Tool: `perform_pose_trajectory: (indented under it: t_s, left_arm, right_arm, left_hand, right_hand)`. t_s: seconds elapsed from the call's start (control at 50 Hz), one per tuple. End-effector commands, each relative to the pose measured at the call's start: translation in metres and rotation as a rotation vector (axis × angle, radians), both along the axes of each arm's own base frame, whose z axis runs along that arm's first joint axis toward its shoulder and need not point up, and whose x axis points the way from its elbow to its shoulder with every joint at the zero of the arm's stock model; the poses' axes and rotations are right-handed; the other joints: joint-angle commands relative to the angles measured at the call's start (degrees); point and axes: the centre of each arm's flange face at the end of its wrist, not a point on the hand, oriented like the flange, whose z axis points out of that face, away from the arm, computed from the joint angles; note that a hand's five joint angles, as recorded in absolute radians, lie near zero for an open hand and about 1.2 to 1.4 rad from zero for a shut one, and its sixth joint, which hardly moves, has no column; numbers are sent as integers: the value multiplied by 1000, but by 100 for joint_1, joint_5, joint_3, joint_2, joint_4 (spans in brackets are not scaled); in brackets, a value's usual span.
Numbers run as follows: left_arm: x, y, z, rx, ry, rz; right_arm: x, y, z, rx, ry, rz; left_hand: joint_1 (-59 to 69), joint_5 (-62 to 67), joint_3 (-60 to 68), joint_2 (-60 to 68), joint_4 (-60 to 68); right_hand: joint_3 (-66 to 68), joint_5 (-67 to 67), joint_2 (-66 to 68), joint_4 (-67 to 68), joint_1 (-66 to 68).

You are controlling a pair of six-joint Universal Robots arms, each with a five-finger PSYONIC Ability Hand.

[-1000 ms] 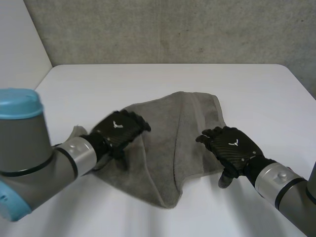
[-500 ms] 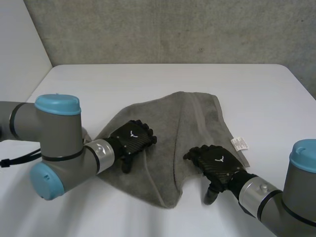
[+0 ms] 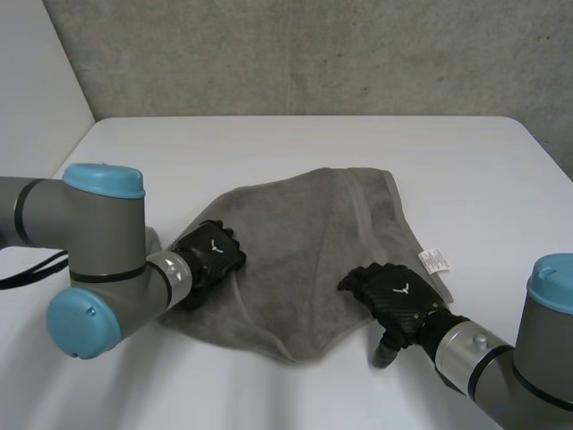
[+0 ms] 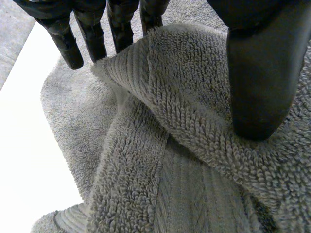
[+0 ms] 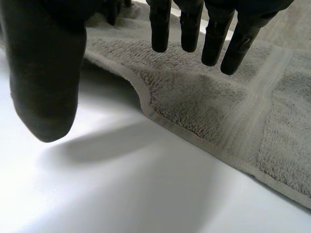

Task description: Fold the towel.

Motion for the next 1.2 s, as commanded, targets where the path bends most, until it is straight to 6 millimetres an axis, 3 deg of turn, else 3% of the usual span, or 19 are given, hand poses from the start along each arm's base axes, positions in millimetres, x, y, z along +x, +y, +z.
perform_pose_trajectory:
  t_s: [0.02,0.16,0.34,0.56,0.66,0.68,0.7,0.74,0.76,0.78,0.82,0.86,0.92,0.94,0.96,0.98,1.02,1.08,1.2]
  left_arm:
    - [5,10,11,3,2,1]
    - [13,24,21,0,2,13]
    - [28,18,16,9,-31,87]
    - [40,12,12,29,-40,136]
    - [46,10,18,18,-37,157]
    - [46,10,18,18,-37,157]
    - [46,12,18,22,-36,159]
    - [47,15,19,24,-37,159]
    - [49,18,21,22,-36,161]
    - [49,18,21,22,-36,161]
    - [51,27,27,17,-23,157]
    - [52,30,32,13,-6,164]
    - [53,38,47,1,65,190]
    - [53,38,47,1,65,190]
    - [52,41,56,-11,111,205]
    - [52,43,66,-19,159,226]
    - [53,45,76,-30,209,245]
    - [56,49,97,-56,303,281]
    - [64,56,119,-74,426,337]
  right_arm:
    - [-1,-7,1,-31,-24,-19]
    - [5,-18,2,-46,-70,-45]
    - [24,-19,-15,-27,-45,-19]
    - [21,-18,-30,6,-11,-50]
    - [22,-22,-23,-30,-28,-51]
    - [22,-24,-22,-42,-35,-52]
    - [22,-24,-22,-42,-35,-52]
    - [22,-29,-18,-60,-46,-58]
    - [22,-29,-18,-60,-46,-58]
    - [23,-31,-14,-71,-55,-55]
    - [22,-33,-7,-89,-64,-57]
    - [21,-34,21,-166,-96,-64]
    - [18,-35,38,-212,-116,-69]
    - [16,-35,56,-255,-134,-66]
    - [14,-32,72,-284,-152,-57]
    - [14,-32,73,-284,-152,-57]
    - [13,-23,101,-318,-178,-17]
    - [11,-14,122,-324,-193,21]
    - [-2,-18,137,-319,-166,-8]
  left_hand:
    - [65,69,-240,85,-322]
    - [65,69,-240,85,-322]
    - [65,69,-240,85,-322]
    - [48,52,-240,68,-322]
    - [48,52,-240,68,-322]
    - [48,52,-240,68,-322]
    - [65,69,-240,85,-322]
    - [82,85,-240,102,-322]
    - [282,285,-240,302,-322]
    - [284,287,-240,304,-322]
    - [1840,1844,-240,1860,-322]
    - [2548,2551,-240,2567,-322]
    - [4329,4332,-240,4348,-322]
    - [4338,4341,-240,4357,-322]
    - [5270,5274,-240,5290,-322]
    - [5544,5547,-240,5564,-322]
    - [5547,5550,-240,5566,-322]
    - [5547,5550,-240,5566,-322]
    - [5547,5550,-240,5566,-322]
  right_hand:
    - [-293,640,767,-444,713]
    - [-293,993,1120,-444,1066]
    - [-293,1094,1221,-444,1167]
    - [-293,1111,1238,-444,1184]
    - [-293,2793,2920,-444,2866]
    - [-293,3908,4036,-444,3981]
    - [-293,3920,4047,-444,3993]
    - [-293,6091,6218,-444,6164]
    - [-293,6100,6228,-444,6173]
    - [-293,6100,6228,-444,6173]
    - [-293,6100,6228,-444,6173]
    - [-293,6100,6228,-444,6173]
    - [-293,6100,6228,-444,6173]
    - [-293,6100,6228,-444,6173]
    - [-293,6100,6228,-444,6173]
    - [-293,6100,6228,-444,6173]
    - [-293,6100,6228,-444,6173]
    - [-293,6100,6228,-444,6173]
    - [-293,6100,6228,-444,6173]
